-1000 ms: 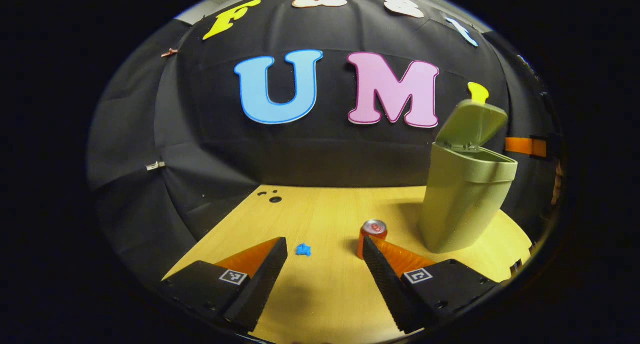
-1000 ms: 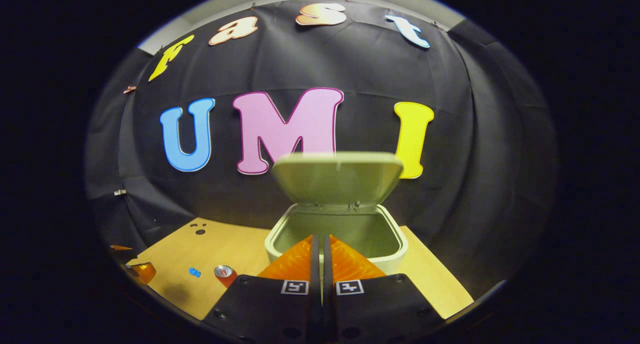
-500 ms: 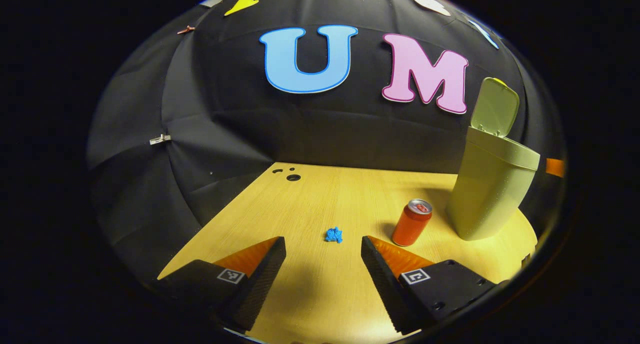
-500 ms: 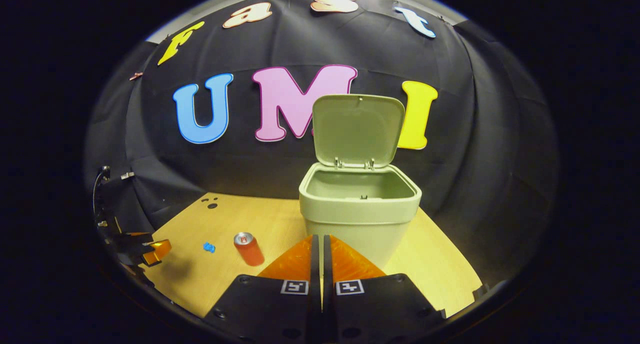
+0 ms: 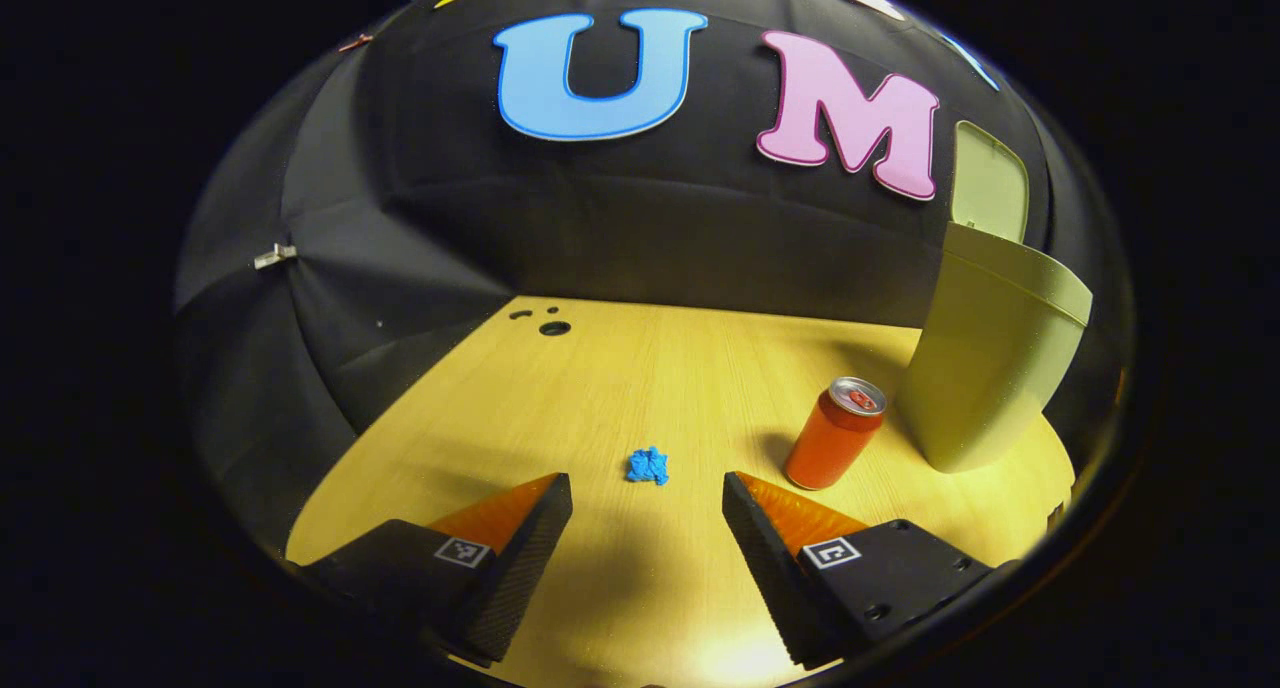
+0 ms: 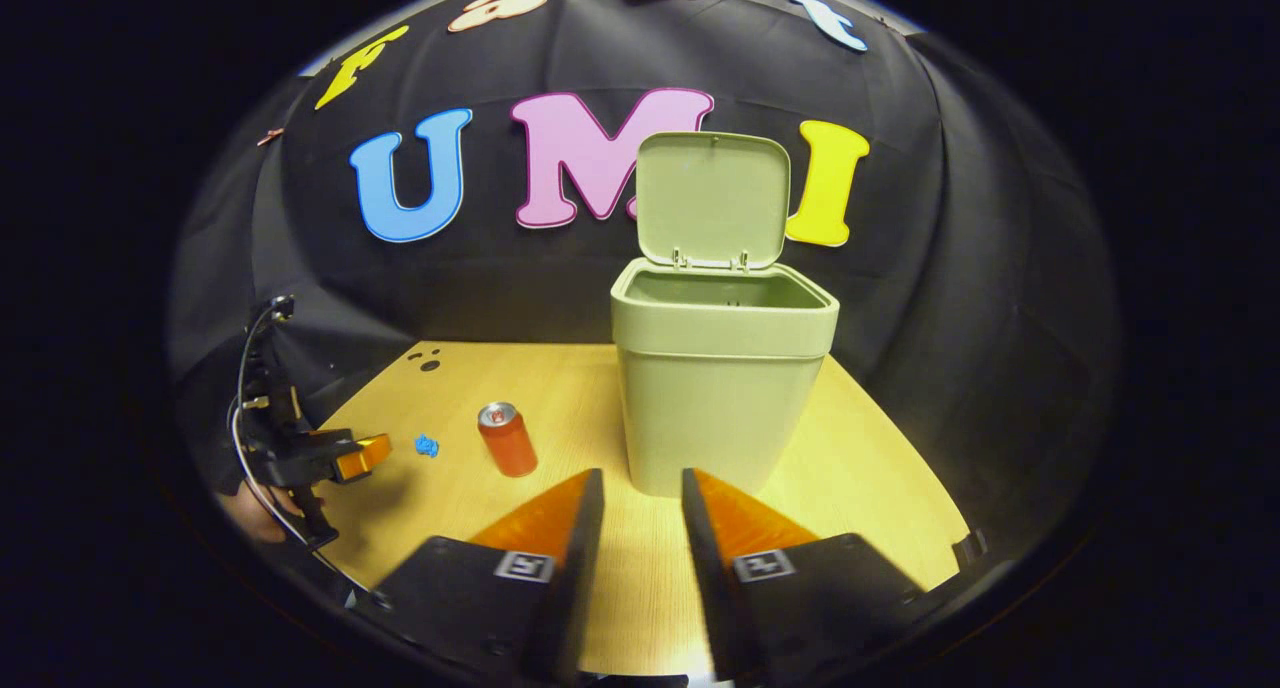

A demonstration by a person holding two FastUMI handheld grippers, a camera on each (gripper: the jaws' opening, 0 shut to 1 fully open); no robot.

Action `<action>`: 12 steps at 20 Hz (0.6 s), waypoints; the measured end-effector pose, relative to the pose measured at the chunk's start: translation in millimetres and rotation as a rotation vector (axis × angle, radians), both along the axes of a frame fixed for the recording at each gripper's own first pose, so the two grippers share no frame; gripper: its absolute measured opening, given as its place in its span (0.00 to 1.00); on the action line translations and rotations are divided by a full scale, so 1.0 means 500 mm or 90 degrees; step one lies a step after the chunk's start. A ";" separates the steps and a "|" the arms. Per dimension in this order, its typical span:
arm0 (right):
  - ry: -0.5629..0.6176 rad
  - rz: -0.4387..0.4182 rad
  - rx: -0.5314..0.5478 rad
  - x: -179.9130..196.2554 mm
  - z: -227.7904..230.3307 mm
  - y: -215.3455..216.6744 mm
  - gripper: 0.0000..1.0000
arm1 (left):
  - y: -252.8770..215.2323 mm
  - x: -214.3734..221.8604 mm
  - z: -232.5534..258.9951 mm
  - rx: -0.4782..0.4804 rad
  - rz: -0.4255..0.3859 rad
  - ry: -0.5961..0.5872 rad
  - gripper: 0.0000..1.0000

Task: Press the lid of the desktop garbage bin to open it, pick up the crumpled paper on the desktop and throw it into the bin, then pick up the pop can on the desktop and drop it into the bin, and finally close the garbage bin lid.

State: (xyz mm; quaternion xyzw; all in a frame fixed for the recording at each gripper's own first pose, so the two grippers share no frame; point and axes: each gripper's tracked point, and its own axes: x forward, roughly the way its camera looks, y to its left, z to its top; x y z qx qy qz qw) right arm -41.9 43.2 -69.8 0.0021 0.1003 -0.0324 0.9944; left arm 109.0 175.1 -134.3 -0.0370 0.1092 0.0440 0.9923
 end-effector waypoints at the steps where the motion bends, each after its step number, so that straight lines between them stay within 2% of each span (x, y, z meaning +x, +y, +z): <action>1: 0.002 0.002 0.000 -0.003 -0.001 0.003 0.71 | 0.000 0.016 -0.010 -0.003 -0.005 0.006 0.98; 3: 0.014 0.002 -0.006 -0.009 -0.011 0.006 0.97 | 0.002 0.051 -0.032 -0.002 -0.005 0.021 0.98; 4: 0.020 -0.001 -0.009 -0.013 -0.019 0.006 1.00 | 0.007 0.069 -0.041 -0.001 -0.001 0.026 0.98; 9: 0.061 -0.008 -0.023 -0.035 -0.049 -0.008 1.00 | 0.032 0.145 -0.089 0.017 0.025 0.069 0.98; 12: 0.073 -0.021 -0.013 -0.047 -0.057 -0.028 0.99 | 0.026 0.181 -0.095 0.039 0.006 0.077 0.98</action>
